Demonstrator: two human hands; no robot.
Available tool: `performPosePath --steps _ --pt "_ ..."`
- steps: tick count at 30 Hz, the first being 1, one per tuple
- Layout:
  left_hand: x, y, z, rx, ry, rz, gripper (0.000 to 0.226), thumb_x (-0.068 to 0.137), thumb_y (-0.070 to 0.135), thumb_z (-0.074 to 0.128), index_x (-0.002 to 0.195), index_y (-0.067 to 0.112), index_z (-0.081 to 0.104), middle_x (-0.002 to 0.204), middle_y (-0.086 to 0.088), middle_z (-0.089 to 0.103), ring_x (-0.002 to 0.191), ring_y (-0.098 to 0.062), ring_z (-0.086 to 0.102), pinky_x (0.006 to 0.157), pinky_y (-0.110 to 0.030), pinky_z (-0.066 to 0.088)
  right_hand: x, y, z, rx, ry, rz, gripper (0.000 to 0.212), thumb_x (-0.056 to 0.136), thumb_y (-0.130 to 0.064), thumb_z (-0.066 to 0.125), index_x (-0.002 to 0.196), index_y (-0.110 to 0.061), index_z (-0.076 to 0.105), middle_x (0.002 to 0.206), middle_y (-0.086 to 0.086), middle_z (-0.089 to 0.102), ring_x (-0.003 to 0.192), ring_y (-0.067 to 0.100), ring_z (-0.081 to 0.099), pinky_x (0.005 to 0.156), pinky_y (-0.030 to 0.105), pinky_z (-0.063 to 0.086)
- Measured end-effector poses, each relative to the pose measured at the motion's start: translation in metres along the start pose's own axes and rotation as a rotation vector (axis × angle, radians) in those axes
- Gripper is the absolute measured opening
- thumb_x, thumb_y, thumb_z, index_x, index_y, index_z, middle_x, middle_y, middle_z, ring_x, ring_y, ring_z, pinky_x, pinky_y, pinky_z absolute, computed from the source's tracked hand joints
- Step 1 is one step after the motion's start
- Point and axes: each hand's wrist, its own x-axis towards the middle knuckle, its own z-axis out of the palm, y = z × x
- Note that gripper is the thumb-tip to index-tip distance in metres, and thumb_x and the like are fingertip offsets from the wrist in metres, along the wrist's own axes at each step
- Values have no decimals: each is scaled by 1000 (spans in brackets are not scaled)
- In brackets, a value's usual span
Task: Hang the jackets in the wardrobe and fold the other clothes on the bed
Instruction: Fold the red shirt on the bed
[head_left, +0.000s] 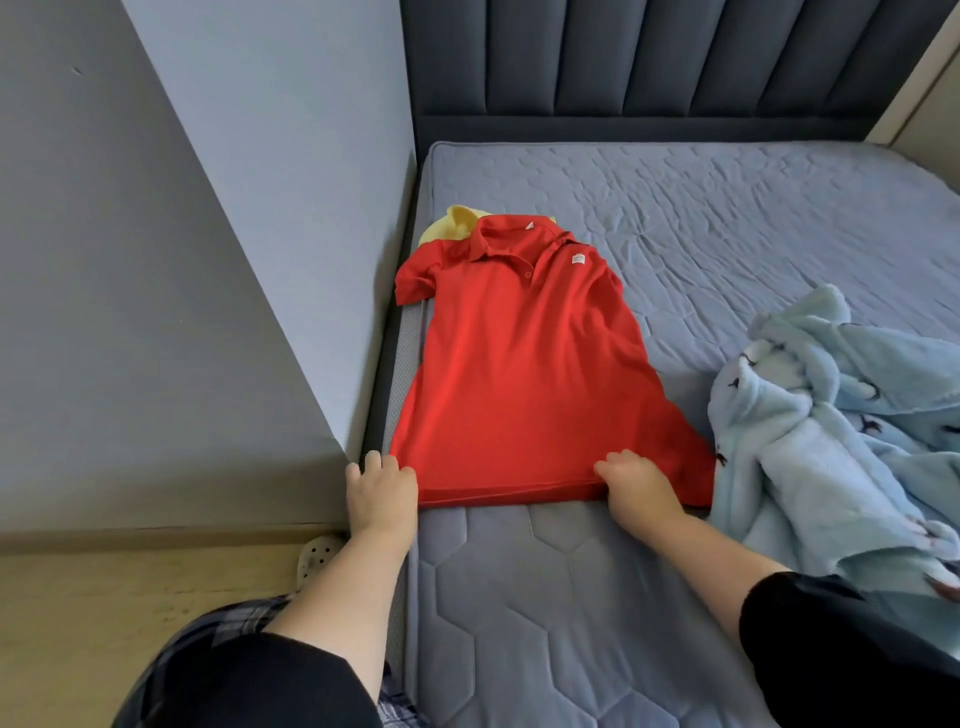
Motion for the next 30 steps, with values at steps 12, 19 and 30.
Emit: performPosePath --steps 12,19,30 --pt "-12 15 4 76 66 440 60 90 8 51 145 28 37 108 -8 53 83 -25 60 61 -32 40 -22 37 24 -153 -4 264 53 97 -5 35 147 -20 32 156 16 18 142 33 22 114 47 16" --pt "-10 14 15 -60 -80 410 73 89 7 45 152 28 14 119 -7 44 98 -26 52 69 -35 38 -33 95 14 215 -30 734 35 98 -10 34 127 4 50 132 27 49 123 39 44 104 40 32" --pt "-7 25 13 -53 -36 562 63 94 9 42 152 21 19 120 -7 46 102 -26 50 80 -35 40 -24 56 26 232 -123 219 54 81 -4 51 134 -17 55 142 5 49 130 23 43 107 31 35"
